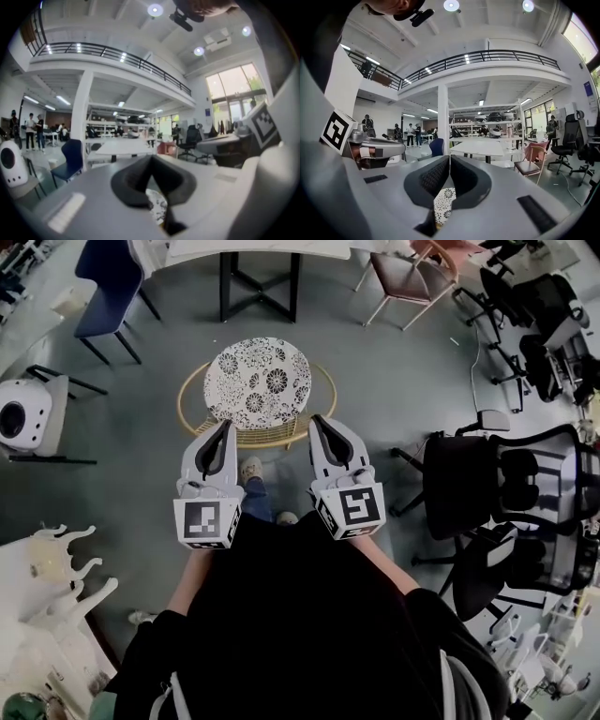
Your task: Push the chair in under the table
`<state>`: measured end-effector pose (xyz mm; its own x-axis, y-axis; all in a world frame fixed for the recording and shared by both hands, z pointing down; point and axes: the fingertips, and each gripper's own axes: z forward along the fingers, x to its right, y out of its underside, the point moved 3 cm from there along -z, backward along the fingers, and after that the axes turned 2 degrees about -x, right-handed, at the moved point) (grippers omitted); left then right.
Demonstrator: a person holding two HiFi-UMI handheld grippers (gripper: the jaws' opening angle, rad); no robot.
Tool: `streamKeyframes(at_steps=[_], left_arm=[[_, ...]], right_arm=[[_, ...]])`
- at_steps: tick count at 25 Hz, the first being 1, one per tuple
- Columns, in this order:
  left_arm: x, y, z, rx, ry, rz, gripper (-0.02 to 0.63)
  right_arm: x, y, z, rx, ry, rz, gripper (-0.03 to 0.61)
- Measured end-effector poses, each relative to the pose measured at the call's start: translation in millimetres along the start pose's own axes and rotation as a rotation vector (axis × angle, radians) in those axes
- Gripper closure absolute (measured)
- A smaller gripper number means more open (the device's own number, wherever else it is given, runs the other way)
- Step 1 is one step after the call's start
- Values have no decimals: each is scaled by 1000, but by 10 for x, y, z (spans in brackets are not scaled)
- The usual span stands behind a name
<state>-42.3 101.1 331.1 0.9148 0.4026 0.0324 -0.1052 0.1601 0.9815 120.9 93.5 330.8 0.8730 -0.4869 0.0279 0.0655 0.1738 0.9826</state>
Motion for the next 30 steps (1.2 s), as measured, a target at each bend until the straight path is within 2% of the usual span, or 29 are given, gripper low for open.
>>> streamKeyframes(at_steps=[6, 13, 19, 23, 30], left_arm=[[-373, 88, 477, -20, 56, -5, 606], [-593, 200, 840, -53, 115, -37, 606], [-721, 441, 997, -141, 160, -13, 606], [-758, 563, 1079, -162, 165, -29, 606], [-713, 935, 1095, -264, 247, 58, 606]], right_arm=[[114, 42, 523, -18, 32, 3, 557], [175, 158, 879, -83, 44, 10, 557], [238, 393, 1025, -169, 28, 2, 556], [282, 570, 1055, -224, -11, -15, 556], [326, 940, 1074, -337, -132, -76, 555]])
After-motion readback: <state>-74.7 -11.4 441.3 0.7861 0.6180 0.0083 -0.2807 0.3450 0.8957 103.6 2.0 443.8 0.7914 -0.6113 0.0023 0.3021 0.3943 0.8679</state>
